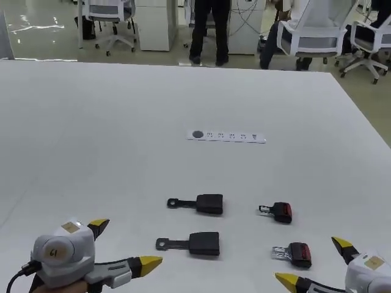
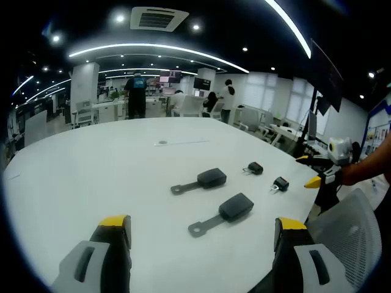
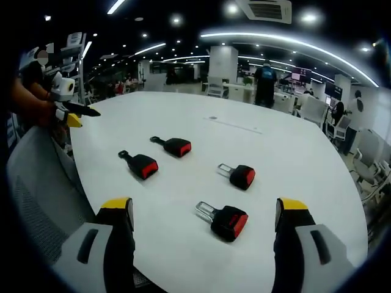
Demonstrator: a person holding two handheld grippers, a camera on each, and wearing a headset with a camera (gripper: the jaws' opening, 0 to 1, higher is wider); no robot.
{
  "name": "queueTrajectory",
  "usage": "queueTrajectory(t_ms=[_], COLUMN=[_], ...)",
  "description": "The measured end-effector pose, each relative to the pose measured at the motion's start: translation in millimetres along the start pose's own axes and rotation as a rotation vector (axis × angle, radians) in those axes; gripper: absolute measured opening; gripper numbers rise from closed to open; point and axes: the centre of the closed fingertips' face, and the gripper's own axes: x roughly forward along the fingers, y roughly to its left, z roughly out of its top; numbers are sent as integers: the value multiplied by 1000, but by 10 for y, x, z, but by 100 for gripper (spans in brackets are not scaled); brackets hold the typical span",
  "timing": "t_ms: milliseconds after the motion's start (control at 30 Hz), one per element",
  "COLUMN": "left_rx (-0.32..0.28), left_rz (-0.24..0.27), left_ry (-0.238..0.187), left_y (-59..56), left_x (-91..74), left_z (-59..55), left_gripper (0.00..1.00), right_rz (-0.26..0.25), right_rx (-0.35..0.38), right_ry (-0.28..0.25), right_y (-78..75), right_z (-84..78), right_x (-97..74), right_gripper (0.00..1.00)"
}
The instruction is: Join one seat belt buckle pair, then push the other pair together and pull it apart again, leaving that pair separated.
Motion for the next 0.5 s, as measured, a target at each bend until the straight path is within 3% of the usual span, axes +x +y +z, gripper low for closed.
queueTrajectory(t_ms=[500], left_rx=[3], left_rz=[-2], left_ry=[-1], left_y=[-17], left_x=[11], left_z=[27], left_gripper=[99], right_rz=[4], right_rx=[0], right_ry=[0], right_y=[10], right_z=[24], right_x=[7], right_gripper=[97])
